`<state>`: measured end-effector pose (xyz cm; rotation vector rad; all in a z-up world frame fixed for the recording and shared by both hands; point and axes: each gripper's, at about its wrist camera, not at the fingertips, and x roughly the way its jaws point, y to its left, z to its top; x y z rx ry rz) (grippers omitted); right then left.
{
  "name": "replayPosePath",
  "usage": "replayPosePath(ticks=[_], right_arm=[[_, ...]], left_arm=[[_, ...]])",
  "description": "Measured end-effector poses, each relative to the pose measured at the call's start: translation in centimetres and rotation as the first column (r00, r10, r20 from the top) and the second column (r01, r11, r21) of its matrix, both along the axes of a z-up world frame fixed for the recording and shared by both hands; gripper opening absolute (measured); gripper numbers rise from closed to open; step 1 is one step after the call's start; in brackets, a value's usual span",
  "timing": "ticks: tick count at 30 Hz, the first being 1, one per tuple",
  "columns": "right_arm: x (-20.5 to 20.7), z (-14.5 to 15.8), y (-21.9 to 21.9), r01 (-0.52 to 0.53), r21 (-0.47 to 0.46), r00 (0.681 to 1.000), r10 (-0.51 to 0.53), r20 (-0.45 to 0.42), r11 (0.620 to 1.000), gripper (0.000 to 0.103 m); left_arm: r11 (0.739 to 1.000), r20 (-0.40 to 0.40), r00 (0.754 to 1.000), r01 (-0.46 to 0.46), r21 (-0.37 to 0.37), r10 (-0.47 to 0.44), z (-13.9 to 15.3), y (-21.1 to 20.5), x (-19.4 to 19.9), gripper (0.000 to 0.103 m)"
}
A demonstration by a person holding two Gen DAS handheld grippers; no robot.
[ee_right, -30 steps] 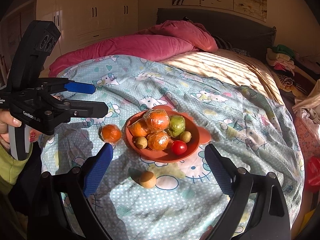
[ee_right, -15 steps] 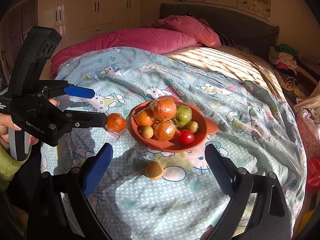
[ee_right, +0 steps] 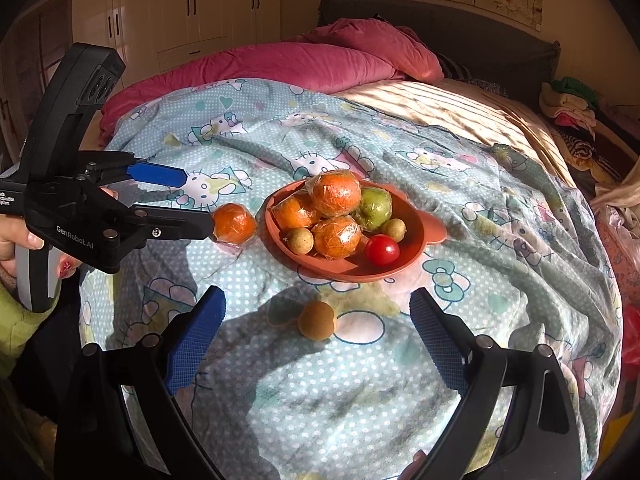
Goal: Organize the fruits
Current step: 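Grasp the wrapped orange with the left tool while the right tool grasps the brown fruit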
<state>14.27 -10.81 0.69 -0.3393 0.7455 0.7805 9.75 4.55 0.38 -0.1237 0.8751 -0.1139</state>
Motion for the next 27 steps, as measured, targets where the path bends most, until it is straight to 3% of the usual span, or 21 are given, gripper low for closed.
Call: replayPosePath(ticks=[11,17,21,27], right_arm=[[0.7,-1.9,0.1,0.023,-0.033,0.999,-0.024,-0.023,0.999,0.091],[0.9,-2.5,0.4,0.001,-0.032,0.999,-0.003,-0.054,0.999,0.071],[0.9,-3.1,0.7,-0.021,-0.035,0.996,0.018,-0.084,0.999,0.051],[1.4,-4.3,0.8,-0.018,-0.038,0.993,0.014,-0.115,0.999,0.035]], left_arm=[[1.0,-0.026,1.0,0.008,0.004,-0.008,-1.1,-0.2,0.5,0.093],[1.0,-0.035,0.999,0.008,0.002,-0.008,-1.5,-0.2,0.7,0.093],[1.0,-0.041,0.999,0.001,0.001,-0.001,-1.9,-0.1,0.9,0.093],[1.0,-0.052,0.999,-0.017,-0.001,0.017,-2.7,0.3,1.3,0.093]])
